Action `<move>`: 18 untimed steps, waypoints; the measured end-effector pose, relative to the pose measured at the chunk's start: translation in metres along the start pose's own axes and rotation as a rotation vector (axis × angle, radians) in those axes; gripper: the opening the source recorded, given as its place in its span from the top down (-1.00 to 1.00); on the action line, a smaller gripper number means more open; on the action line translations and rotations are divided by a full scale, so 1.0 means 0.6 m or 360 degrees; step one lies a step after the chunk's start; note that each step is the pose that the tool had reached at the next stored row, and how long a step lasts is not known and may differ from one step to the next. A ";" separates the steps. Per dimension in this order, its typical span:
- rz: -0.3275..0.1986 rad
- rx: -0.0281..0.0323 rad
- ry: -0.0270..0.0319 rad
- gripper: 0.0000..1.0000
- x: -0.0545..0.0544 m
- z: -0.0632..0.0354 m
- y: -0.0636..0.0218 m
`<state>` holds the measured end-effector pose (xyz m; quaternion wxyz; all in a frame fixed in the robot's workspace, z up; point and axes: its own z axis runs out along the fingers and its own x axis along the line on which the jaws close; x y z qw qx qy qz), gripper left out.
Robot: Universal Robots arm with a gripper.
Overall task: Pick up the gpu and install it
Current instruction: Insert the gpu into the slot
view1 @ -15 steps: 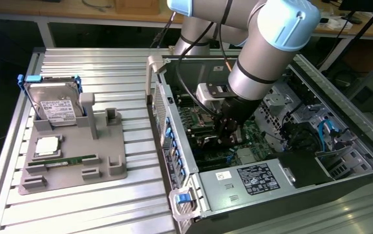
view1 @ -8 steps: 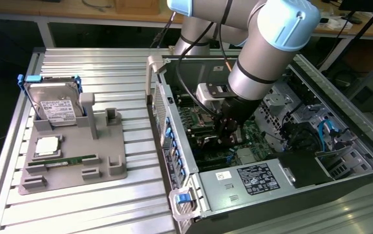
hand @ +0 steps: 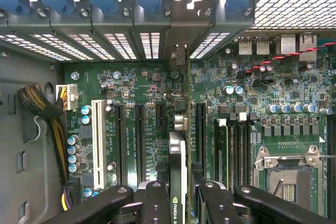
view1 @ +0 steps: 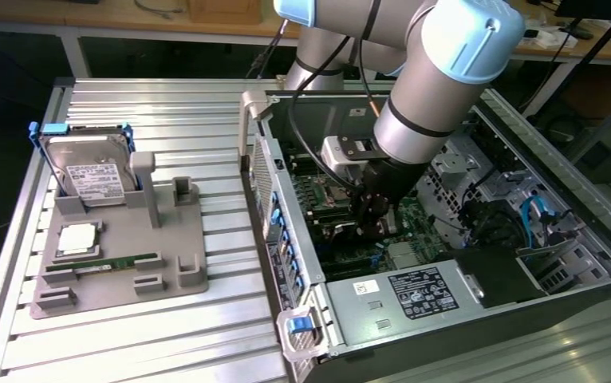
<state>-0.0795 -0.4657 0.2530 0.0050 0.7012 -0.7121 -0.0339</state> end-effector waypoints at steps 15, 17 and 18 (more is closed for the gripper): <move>0.0000 -0.00001 0.00003 0.32 0.000 0.000 0.000; 0.0000 0.00001 -0.00003 0.32 0.000 0.000 0.000; 0.0000 -0.00001 0.00001 0.32 0.000 0.000 0.000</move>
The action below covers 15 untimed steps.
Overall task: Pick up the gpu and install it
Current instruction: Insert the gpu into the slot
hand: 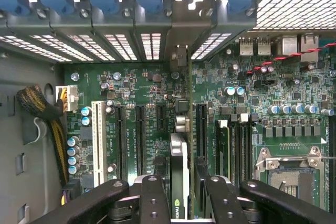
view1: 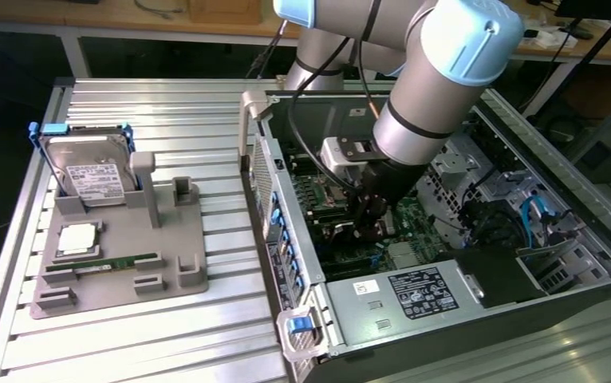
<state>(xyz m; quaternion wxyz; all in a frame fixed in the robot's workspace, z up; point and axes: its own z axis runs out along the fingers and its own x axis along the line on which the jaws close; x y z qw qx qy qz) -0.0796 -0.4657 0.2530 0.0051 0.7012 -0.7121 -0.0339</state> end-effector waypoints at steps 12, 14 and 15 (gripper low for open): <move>0.0000 0.00043 -0.00001 0.32 -0.001 -0.012 0.001; 0.0000 0.00074 -0.00003 0.32 -0.001 -0.019 0.001; 0.0000 0.00085 -0.00002 0.32 -0.001 -0.021 0.001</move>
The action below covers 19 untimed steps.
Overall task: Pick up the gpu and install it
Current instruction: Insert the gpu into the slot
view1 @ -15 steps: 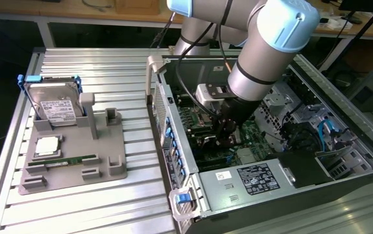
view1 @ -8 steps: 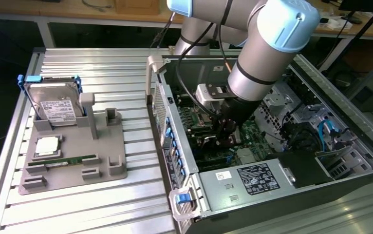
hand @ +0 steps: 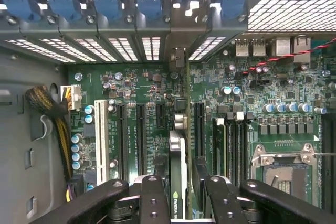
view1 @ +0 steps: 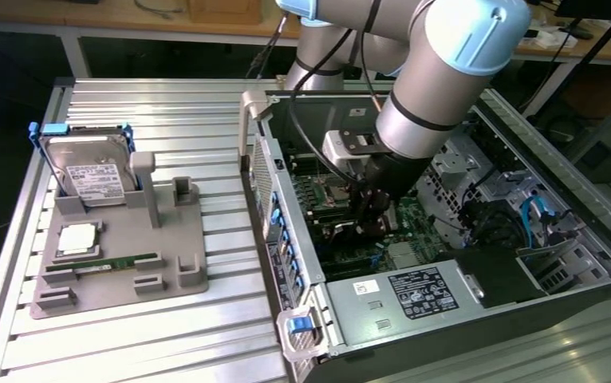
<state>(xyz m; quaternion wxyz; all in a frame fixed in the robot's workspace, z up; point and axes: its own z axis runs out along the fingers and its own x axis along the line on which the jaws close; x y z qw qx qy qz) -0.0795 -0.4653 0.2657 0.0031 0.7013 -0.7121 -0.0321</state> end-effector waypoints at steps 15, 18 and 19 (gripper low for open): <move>-0.0001 0.00170 -0.00003 0.32 -0.002 -0.030 0.002; -0.0001 0.00195 -0.00007 0.32 -0.002 -0.033 0.002; -0.0001 0.00196 -0.00007 0.32 -0.002 -0.033 0.002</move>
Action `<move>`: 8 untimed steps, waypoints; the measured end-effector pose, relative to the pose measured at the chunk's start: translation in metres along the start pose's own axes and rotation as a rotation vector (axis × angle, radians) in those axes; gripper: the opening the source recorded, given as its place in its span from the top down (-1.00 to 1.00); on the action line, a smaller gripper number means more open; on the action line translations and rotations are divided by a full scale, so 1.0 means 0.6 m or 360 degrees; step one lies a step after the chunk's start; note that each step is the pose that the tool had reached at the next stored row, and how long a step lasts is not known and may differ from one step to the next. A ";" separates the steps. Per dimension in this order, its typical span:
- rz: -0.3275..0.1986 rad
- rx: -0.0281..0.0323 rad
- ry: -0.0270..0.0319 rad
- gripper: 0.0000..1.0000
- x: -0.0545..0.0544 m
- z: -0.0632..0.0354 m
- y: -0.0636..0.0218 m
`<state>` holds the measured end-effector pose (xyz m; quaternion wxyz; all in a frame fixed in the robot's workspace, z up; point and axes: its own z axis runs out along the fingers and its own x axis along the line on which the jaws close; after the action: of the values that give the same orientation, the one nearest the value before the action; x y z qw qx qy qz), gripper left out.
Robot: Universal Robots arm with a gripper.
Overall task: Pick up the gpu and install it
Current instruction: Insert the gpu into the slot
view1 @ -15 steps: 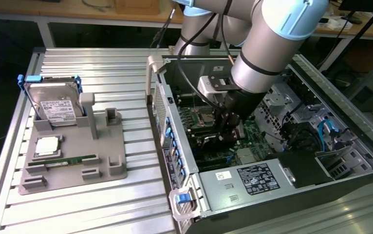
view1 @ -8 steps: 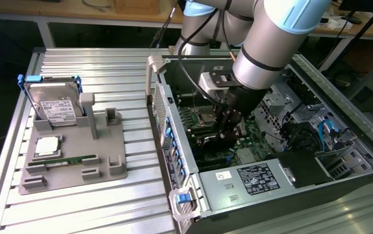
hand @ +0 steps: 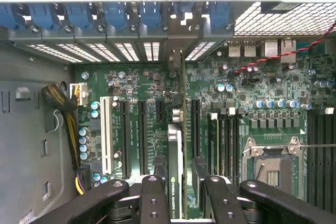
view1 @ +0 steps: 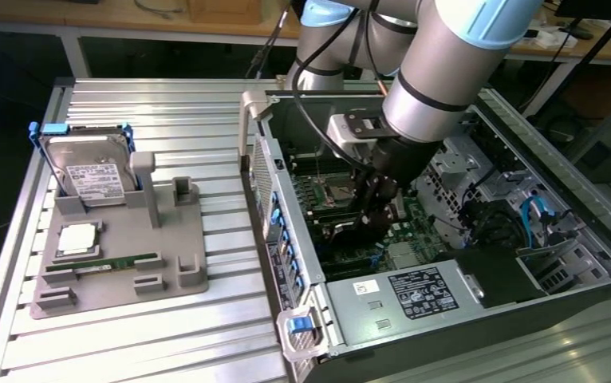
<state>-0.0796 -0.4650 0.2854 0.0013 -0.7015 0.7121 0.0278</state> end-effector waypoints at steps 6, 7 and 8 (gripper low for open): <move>0.0000 -0.00001 0.00003 0.48 0.000 0.000 0.000; 0.0000 0.00000 0.00003 0.62 0.000 0.000 0.000; 0.0000 -0.00001 0.00004 0.73 0.000 0.000 0.000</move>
<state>-0.0796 -0.4650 0.2855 0.0012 -0.7015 0.7121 0.0278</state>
